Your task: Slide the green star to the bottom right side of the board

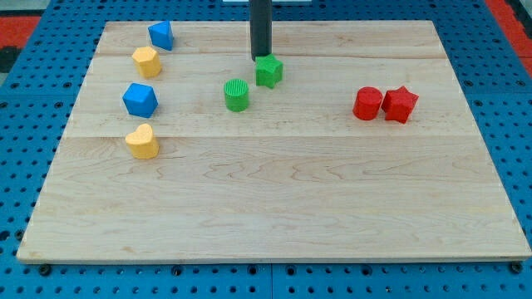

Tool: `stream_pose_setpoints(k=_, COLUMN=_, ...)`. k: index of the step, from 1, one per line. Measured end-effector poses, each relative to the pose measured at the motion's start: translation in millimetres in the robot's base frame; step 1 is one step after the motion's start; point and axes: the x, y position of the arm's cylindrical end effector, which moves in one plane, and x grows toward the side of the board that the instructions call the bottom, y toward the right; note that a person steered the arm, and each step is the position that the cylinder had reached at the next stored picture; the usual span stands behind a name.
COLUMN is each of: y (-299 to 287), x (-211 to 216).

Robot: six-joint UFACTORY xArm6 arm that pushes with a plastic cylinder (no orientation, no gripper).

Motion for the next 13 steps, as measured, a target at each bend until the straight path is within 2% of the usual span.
stream_pose_setpoints(k=1, y=40, x=51)
stream_pose_setpoints(k=2, y=58, x=125)
stream_pose_setpoints(k=3, y=52, x=101)
stream_pose_setpoints(k=4, y=44, x=146)
stream_pose_setpoints(k=5, y=105, x=210)
stream_pose_setpoints(k=6, y=69, x=182)
stream_pose_setpoints(k=7, y=19, x=192)
stream_pose_setpoints(k=8, y=51, x=267)
stream_pose_setpoints(k=9, y=91, x=271)
stream_pose_setpoints(k=10, y=54, x=247)
stream_pose_setpoints(k=11, y=109, x=244)
stream_pose_setpoints(k=12, y=135, x=260)
stream_pose_setpoints(k=13, y=83, x=185)
